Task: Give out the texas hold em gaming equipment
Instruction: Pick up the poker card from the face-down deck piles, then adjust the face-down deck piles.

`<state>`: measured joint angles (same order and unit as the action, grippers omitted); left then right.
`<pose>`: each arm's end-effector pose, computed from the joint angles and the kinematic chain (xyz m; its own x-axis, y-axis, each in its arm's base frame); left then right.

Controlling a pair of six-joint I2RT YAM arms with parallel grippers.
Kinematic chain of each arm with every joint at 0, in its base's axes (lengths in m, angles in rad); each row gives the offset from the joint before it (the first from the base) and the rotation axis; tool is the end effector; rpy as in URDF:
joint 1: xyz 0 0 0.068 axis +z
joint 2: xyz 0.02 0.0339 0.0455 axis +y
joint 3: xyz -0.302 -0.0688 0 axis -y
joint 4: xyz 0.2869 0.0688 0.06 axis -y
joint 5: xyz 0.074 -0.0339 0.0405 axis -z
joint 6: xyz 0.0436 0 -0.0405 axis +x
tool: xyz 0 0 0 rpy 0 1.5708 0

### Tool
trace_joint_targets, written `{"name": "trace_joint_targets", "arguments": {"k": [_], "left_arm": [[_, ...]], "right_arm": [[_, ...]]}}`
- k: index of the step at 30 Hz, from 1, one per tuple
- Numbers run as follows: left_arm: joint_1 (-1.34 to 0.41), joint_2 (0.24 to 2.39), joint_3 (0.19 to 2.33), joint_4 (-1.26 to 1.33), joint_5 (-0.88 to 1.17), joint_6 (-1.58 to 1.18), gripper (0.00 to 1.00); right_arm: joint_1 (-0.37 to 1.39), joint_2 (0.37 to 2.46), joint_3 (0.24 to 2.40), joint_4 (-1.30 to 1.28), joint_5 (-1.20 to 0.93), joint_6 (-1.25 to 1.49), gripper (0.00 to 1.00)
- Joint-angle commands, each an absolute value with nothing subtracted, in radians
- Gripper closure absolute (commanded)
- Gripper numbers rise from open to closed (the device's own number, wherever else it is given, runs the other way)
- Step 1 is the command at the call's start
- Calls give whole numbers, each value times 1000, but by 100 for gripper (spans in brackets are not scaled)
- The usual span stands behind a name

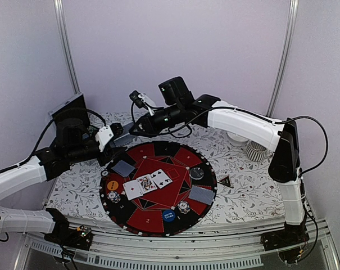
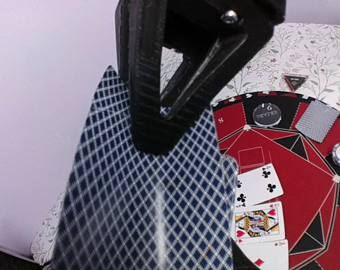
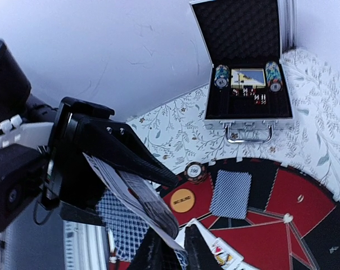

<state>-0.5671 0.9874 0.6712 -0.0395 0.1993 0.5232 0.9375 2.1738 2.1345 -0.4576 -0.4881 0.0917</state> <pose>0.2099 -0.1439 0.2927 0.0869 0.5253 -0.8465 0.7385 0.5363 0.4087 0.3263 0.4790 0.3573 -0.3685 -0.3652 -0.8549 -0.9261 0.2248 0.3031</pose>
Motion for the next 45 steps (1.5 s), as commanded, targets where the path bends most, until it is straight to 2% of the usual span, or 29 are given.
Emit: {"name": "trace_joint_targets", "arguments": {"k": [1, 4, 16, 24, 35, 45], "left_arm": [[-581, 978, 667, -9, 219, 525, 58], [-581, 977, 667, -10, 214, 525, 58], [-581, 976, 670, -9, 198, 525, 58], [-581, 977, 668, -6, 198, 523, 58], [-582, 975, 666, -1, 202, 523, 58], [-582, 981, 664, -2, 197, 519, 58]], "right_arm": [[928, 2120, 2126, -497, -444, 76, 91], [929, 2106, 2125, -512, -431, 70, 97], [923, 2021, 2082, -518, -457, 75, 98], [925, 2078, 2102, -495, -517, 115, 99], [958, 2216, 2236, -561, -486, 94, 99], [984, 2203, 2243, -568, -458, 50, 98]]}}
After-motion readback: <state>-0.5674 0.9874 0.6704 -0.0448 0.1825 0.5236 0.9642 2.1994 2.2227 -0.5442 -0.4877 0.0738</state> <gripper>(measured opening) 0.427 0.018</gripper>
